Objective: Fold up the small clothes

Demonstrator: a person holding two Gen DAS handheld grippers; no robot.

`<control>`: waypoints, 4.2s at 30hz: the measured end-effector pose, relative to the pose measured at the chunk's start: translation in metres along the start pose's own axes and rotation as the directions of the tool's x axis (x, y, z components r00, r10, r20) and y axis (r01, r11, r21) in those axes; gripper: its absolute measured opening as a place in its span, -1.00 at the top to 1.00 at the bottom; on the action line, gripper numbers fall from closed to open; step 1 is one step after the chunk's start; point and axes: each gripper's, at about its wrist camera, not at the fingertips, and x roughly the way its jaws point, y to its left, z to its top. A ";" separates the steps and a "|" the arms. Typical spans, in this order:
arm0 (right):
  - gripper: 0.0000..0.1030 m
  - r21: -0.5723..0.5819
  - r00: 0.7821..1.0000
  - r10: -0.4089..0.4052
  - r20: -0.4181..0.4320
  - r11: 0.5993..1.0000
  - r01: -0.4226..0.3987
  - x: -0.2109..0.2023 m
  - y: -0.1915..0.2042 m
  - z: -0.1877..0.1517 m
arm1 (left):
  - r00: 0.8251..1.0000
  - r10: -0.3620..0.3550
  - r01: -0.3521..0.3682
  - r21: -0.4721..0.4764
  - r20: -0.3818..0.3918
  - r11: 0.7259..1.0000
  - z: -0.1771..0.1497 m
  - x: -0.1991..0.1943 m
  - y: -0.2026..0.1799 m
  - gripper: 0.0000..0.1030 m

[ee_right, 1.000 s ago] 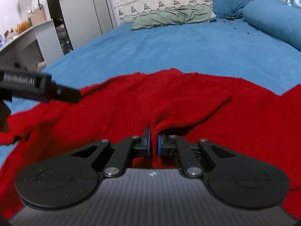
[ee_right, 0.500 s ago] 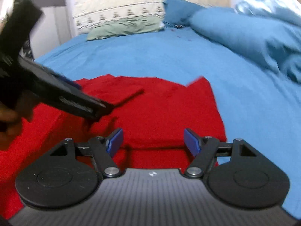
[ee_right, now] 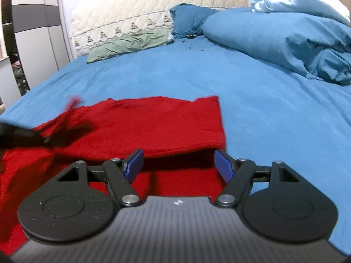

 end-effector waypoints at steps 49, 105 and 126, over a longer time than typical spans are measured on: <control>-0.83 -0.268 0.986 0.090 -0.142 0.955 -0.126 0.017 0.026 0.038 | 0.938 0.224 -0.262 0.115 0.266 0.958 -0.027 -0.124 0.061 -0.38; -1.00 -0.253 0.893 0.383 -0.236 0.863 -0.437 -0.097 0.189 0.051 | 0.833 0.532 -0.385 -0.528 0.154 0.757 -0.023 -0.319 0.264 -0.85; -1.00 -0.192 0.889 0.362 -0.280 0.886 -0.421 -0.046 0.165 0.013 | 0.761 0.642 -0.435 -0.659 0.094 0.613 -0.029 -0.263 0.326 0.88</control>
